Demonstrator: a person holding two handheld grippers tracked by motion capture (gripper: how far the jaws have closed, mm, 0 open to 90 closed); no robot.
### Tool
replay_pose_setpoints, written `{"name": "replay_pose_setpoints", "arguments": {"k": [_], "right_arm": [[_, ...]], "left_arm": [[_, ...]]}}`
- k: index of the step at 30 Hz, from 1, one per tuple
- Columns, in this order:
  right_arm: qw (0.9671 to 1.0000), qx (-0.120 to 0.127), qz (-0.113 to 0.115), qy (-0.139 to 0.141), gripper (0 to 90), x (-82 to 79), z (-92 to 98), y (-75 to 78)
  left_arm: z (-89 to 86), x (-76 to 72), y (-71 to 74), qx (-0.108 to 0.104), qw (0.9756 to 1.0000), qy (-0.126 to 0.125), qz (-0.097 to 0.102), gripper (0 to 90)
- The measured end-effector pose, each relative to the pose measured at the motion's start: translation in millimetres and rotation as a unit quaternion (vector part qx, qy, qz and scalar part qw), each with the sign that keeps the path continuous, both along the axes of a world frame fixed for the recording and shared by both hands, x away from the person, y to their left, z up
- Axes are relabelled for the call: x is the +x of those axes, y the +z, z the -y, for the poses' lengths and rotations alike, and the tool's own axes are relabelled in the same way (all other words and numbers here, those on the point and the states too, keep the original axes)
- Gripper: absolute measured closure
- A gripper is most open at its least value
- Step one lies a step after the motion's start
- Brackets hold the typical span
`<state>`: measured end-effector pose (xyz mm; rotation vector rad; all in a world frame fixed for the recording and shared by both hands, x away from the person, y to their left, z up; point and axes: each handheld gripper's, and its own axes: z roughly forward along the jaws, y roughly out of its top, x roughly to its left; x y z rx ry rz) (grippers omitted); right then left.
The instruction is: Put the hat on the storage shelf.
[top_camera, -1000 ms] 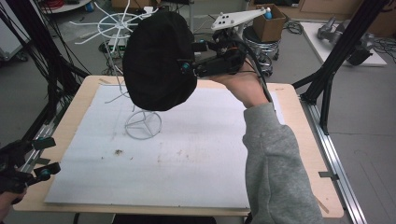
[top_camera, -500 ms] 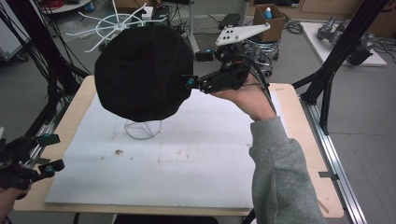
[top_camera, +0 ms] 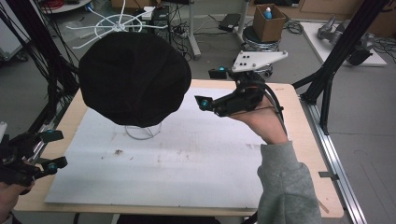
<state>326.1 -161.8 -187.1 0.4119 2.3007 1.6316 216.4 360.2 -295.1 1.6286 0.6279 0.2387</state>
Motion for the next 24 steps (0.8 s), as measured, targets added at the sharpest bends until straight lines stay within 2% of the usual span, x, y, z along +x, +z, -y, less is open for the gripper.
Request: {"name": "replay_pose_setpoints", "arguments": {"k": [9,18,22,24], "right_arm": [[0.9998,0.000,-0.010,-0.020,10.9,-21.1,26.0,-25.2],[0.9982,0.027,-0.025,-0.048,10.9,-32.7,57.5,-61.1],[0.9976,0.024,-0.029,-0.058,10.9,-40.6,67.4,-72.9],[0.9983,0.012,-0.035,-0.046,10.9,-43.4,70.2,-73.4]], "left_arm": [[0.4,5.8,0.9,-0.003,1.0000,-0.003,0.003,3.7],[4.4,10.8,0.0,-0.006,0.9998,-0.009,0.017,3.7],[7.3,13.0,-1.9,-0.002,0.9998,-0.015,0.015,3.7],[9.1,13.7,-3.0,-0.002,0.9998,-0.016,0.014,3.7]]}}
